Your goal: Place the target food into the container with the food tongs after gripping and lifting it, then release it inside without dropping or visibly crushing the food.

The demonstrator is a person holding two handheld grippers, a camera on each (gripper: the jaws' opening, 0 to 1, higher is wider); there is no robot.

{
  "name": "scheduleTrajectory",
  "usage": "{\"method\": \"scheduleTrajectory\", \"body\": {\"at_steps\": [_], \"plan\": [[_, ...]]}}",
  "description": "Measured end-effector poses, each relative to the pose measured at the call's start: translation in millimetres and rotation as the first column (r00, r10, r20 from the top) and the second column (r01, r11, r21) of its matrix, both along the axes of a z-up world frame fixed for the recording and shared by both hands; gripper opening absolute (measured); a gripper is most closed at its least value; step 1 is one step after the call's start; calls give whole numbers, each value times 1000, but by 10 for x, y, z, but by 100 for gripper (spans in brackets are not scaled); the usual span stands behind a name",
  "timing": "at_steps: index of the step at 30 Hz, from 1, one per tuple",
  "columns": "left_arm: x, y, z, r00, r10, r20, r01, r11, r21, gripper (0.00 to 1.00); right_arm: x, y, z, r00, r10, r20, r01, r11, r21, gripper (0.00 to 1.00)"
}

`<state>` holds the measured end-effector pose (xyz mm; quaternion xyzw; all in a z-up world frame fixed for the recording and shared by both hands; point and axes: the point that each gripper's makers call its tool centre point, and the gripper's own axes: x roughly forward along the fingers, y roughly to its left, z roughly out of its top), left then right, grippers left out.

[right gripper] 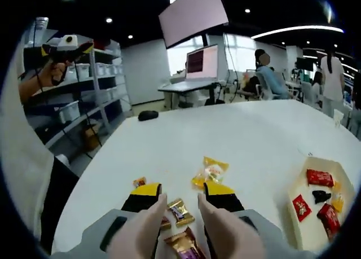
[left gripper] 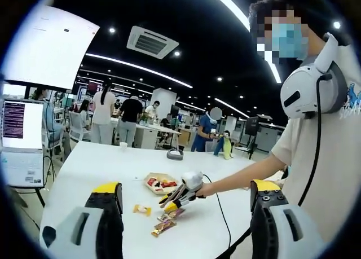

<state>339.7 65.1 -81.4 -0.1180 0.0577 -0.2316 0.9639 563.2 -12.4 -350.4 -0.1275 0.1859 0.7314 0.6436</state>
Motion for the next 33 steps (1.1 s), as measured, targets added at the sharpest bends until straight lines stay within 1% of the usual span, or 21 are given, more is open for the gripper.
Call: {"method": "scheduleTrajectory", "body": {"at_steps": [3,5,9,16,19,21,22,23,24,26,27,30,32,33], "plan": [[-27,14,-9,1000,6,-2,-6,1000,1,94,-24,36,-27,1000,17,4,-17,1000,-5,29],[-40,31,-15,1000,14,-3,-14,1000,-3,94,-32,53,-47,1000,22,-3,-22,1000,-7,29],[-58,33,-18,1000,15,-8,-15,1000,-5,92,-55,49,-111,999,38,1,-38,999,-18,28],[-38,25,-27,1000,15,-19,-15,1000,-3,91,-70,48,-172,997,68,28,-67,997,-29,28],[-28,5,-34,1000,7,-26,-7,1000,-3,89,-74,61,-177,997,71,27,-71,997,-26,28],[-31,-6,-47,999,3,-34,-3,1000,-2,87,-117,87,-167,997,80,9,-80,997,-20,28],[-38,-7,-54,999,2,-37,-2,1000,-1,85,-150,95,-166,995,95,14,-95,995,-20,28],[-46,-5,-66,999,-1,-41,1,1000,4,84,-194,95,-185,992,122,21,-122,992,-30,28],[-62,10,-94,998,-1,-57,2,1000,8,83,-207,93,-206,991,131,25,-129,991,-41,28],[-72,60,-106,998,12,-63,-12,1000,5,82,-191,89,-266,989,137,53,-134,989,-59,28],[-79,84,-101,998,21,-62,-20,1000,5,82,-173,90,-283,990,132,56,-129,990,-61,28],[-104,120,-56,998,36,-46,-36,999,3,83,-105,90,-317,994,104,31,-102,993,-60,28],[-101,113,-56,998,34,-43,-34,999,0,83,-106,41,-431,993,109,42,-105,990,-93,27],[-98,111,-64,998,35,-45,-35,999,-2,83,-89,104,-355,990,120,77,-117,992,-36,27]]}}
